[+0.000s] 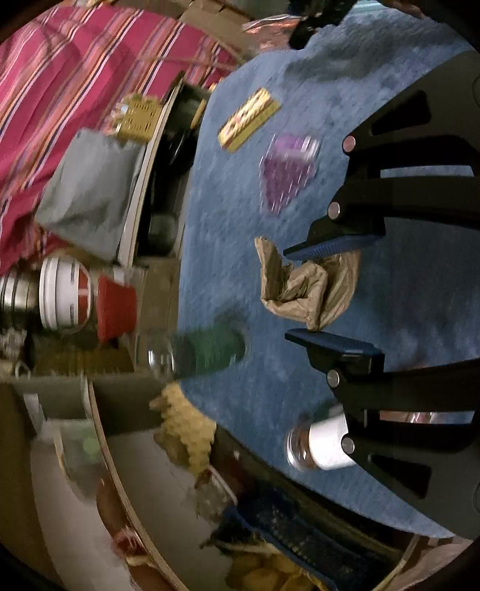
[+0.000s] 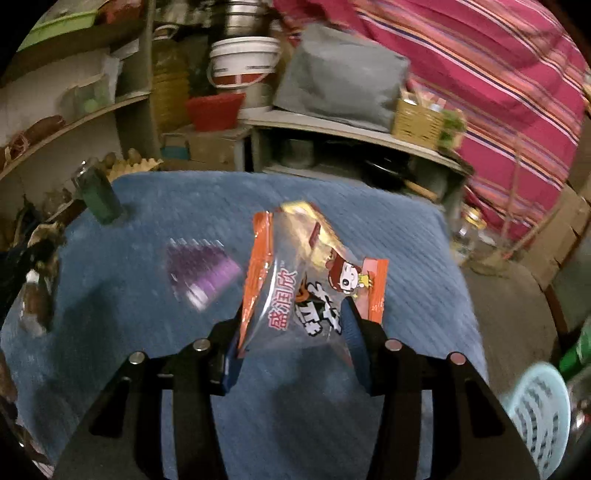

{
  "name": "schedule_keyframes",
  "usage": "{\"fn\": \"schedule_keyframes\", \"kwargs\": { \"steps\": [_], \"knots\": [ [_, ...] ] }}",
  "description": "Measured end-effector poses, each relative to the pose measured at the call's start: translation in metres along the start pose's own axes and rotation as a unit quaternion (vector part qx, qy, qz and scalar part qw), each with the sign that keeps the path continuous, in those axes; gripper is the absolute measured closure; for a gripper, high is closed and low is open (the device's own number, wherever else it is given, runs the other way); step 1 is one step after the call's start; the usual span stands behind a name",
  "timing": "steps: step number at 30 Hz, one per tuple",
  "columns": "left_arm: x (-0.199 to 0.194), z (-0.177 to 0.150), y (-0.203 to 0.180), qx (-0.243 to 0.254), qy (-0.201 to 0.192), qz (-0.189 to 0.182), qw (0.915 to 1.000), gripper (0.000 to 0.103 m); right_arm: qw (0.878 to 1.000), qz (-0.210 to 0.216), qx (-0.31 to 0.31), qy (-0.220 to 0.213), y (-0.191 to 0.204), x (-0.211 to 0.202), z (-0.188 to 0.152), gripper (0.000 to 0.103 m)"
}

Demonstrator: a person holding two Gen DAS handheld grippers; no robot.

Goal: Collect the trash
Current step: 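Carry the brown cloth and clear snack bag over the light blue basket with both tools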

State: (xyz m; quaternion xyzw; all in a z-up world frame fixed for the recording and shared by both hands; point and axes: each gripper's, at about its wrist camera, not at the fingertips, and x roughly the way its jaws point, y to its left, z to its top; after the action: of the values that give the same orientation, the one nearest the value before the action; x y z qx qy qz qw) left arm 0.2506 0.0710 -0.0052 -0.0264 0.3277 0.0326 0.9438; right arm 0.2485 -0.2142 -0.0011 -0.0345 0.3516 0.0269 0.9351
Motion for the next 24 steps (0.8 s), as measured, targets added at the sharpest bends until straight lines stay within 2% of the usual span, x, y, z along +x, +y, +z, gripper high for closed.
{"fn": "schedule_keyframes", "kwargs": {
  "steps": [5,13,17,24],
  "knots": [
    [-0.008,-0.011,-0.047,0.041,-0.006,-0.020,0.9990,0.066,0.999,-0.039,0.035,-0.005,-0.050,-0.034,-0.044,0.055],
    [-0.021,-0.033,-0.131,0.083,-0.007,-0.073,0.9939,0.066,0.995,-0.056,0.079,-0.022,-0.122,-0.071,-0.075,0.055],
    [-0.034,-0.044,-0.182,0.107,-0.015,-0.104,0.9887,0.066,0.994,-0.072,0.081,-0.025,-0.151,-0.086,-0.088,0.055],
    [-0.059,-0.070,-0.271,0.134,-0.032,-0.163,0.9770,0.066,0.985,-0.117,0.122,-0.022,-0.230,-0.113,-0.123,0.055]
  ]
}}
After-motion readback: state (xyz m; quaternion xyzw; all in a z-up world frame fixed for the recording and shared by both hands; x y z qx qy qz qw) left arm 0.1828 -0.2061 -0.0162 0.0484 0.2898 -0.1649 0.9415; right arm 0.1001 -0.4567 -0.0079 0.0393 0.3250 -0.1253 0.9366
